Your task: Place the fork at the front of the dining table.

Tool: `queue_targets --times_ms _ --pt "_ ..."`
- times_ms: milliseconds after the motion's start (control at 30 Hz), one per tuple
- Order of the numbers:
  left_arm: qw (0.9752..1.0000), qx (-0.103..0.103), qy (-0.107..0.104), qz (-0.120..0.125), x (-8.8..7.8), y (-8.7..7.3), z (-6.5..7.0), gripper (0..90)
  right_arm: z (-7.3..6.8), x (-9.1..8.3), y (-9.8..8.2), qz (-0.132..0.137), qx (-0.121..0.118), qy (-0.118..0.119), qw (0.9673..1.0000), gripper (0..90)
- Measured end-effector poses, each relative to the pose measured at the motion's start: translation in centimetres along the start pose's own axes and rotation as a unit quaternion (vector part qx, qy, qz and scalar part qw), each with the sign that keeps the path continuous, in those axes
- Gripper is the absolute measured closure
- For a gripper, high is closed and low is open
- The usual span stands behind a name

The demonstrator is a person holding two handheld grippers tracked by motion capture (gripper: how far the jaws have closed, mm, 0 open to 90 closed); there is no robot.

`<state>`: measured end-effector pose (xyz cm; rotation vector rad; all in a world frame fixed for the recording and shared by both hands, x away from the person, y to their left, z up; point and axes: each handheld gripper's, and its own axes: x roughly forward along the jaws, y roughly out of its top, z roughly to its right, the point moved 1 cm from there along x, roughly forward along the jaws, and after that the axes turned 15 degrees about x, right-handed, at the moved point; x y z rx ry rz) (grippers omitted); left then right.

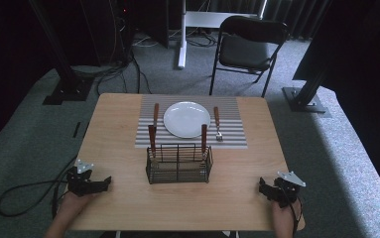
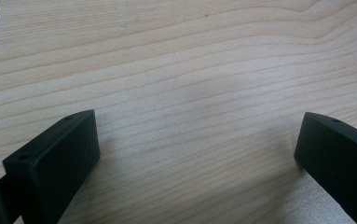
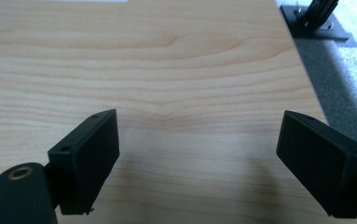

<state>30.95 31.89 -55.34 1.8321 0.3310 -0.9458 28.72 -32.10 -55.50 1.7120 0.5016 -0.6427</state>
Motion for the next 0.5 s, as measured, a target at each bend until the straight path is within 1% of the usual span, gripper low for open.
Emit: queue_targets --times_ms 33,67,100,267,400,500 --pt "1.0000 0.000 0.000 0.000 0.00 0.00 0.00 0.0 -0.08 0.19 0.04 -0.011 0.001 -0.003 0.9999 14.0" --pt "1.0000 0.000 0.000 0.000 0.00 0.00 0.00 0.0 -0.07 0.38 0.10 -0.024 0.005 0.006 0.9997 13.7" --pt "1.0000 0.000 0.000 0.000 0.00 0.00 0.00 0.0 0.03 0.45 0.15 -0.030 0.011 0.013 0.9994 13.5" --pt "1.0000 0.000 0.000 0.000 0.00 0.00 0.00 0.0 0.03 0.46 0.15 -0.029 0.011 0.012 0.9994 13.4" --pt "0.9998 -0.016 0.014 -0.004 -0.03 0.06 0.30 0.0 0.03 0.46 0.15 -0.029 0.012 0.012 0.9994 13.4" --pt "0.9997 -0.019 0.017 -0.005 -0.07 0.05 0.37 0.0 0.03 0.46 0.16 -0.029 0.012 0.012 0.9994 13.4"
